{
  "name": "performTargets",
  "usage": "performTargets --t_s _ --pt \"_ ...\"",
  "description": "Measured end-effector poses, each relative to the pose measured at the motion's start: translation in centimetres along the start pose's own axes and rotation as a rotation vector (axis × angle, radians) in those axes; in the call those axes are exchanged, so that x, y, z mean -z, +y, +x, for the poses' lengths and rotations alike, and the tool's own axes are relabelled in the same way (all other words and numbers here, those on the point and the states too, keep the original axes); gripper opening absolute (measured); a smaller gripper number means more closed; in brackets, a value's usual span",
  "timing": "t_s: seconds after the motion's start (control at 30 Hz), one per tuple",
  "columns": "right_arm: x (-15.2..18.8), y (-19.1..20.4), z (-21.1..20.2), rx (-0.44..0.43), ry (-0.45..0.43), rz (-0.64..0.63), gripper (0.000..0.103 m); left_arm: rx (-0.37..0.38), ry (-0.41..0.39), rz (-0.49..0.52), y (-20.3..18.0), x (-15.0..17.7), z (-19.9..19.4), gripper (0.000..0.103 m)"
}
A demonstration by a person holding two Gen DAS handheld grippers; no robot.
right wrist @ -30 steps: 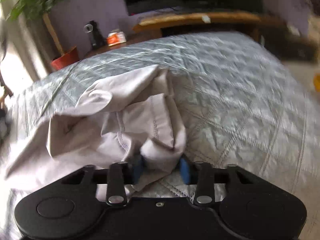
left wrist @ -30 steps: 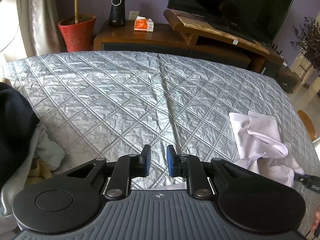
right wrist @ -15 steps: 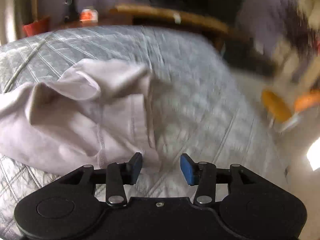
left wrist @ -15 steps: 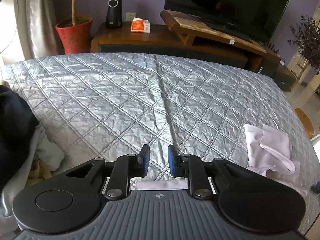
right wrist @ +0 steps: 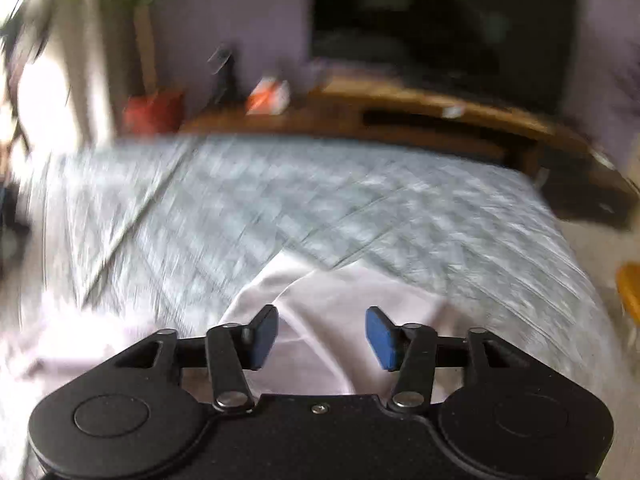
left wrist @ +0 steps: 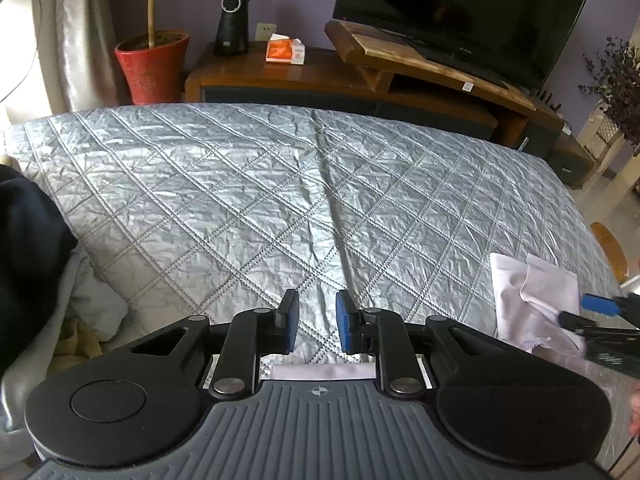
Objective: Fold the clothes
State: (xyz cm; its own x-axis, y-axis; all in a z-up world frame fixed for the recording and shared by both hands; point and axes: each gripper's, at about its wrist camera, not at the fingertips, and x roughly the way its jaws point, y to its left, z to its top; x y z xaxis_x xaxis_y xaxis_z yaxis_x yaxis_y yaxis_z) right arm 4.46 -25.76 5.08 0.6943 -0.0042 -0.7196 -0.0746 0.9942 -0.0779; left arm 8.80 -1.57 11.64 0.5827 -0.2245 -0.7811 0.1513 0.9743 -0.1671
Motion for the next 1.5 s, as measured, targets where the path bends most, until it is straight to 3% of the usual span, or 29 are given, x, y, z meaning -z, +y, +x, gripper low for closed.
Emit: performTargets --t_s 0.1,0.23,0.3,0.37,0.43,0.53,0.67,0.93,1.0,1.03,1.07,1.1,1.13,1.27,1.37,1.5 --pt "-0.6 1.7 2.8 0.025 0.076 -0.129 0.048 0.002 -0.002 0.003 0.0 0.1 -0.1 0.026" --pt "-1.3 1.1 3.2 0.024 0.066 -0.087 0.045 0.002 -0.003 -0.009 0.4 0.0 -0.2 0.026" --pt "-1.6 0.8 3.4 0.024 0.061 -0.066 0.035 0.002 -0.003 -0.013 0.5 -0.1 -0.2 0.026" --pt "-2.0 0.5 3.6 0.023 0.055 -0.044 0.011 0.002 -0.004 -0.014 0.6 -0.1 -0.3 0.026" --pt "-2.3 0.2 3.8 0.023 0.05 -0.023 0.004 0.003 -0.005 -0.017 0.7 -0.1 -0.4 0.027" --pt "-3.1 -0.4 3.9 0.013 0.033 0.021 0.003 -0.003 -0.012 -0.038 1.3 -0.2 -0.6 0.027" --pt "-7.4 -0.1 1.8 -0.084 -0.109 0.149 0.003 -0.014 -0.031 -0.085 2.4 -0.6 -1.2 0.027" --pt "-17.8 6.5 -0.6 -0.391 -0.343 0.233 0.004 -0.039 -0.053 -0.184 5.1 -1.1 -2.1 0.027" --pt "-19.6 8.8 -0.2 -0.477 -0.348 0.222 0.005 -0.048 -0.061 -0.2 5.8 -1.2 -2.4 0.027" --pt "-20.3 9.7 0.2 -0.513 -0.335 0.218 0.009 -0.048 -0.062 -0.211 6.1 -1.3 -2.5 0.027" --pt "-20.7 10.5 0.9 -0.541 -0.307 0.223 0.029 -0.048 -0.063 -0.217 6.4 -1.4 -2.6 0.027" --pt "-20.9 11.2 1.3 -0.549 -0.288 0.224 0.041 -0.05 -0.064 -0.22 6.6 -1.5 -2.7 0.027" --pt "-20.8 11.5 1.0 -0.502 -0.304 0.213 0.053 -0.054 -0.067 -0.219 6.7 -1.5 -2.8 0.028" --pt "-16.7 12.3 -1.7 -0.416 -0.301 0.145 0.052 -0.067 -0.076 -0.227 7.8 -1.7 -3.3 0.031" --pt "-10.1 14.6 -3.8 -0.382 -0.233 -0.071 0.052 -0.061 -0.068 -0.231 8.5 -1.7 -3.5 0.037" --pt "-0.4 19.6 -5.4 -0.405 -0.054 -0.379 0.052 -0.098 -0.089 -0.203 8.6 -1.4 -3.7 0.044"
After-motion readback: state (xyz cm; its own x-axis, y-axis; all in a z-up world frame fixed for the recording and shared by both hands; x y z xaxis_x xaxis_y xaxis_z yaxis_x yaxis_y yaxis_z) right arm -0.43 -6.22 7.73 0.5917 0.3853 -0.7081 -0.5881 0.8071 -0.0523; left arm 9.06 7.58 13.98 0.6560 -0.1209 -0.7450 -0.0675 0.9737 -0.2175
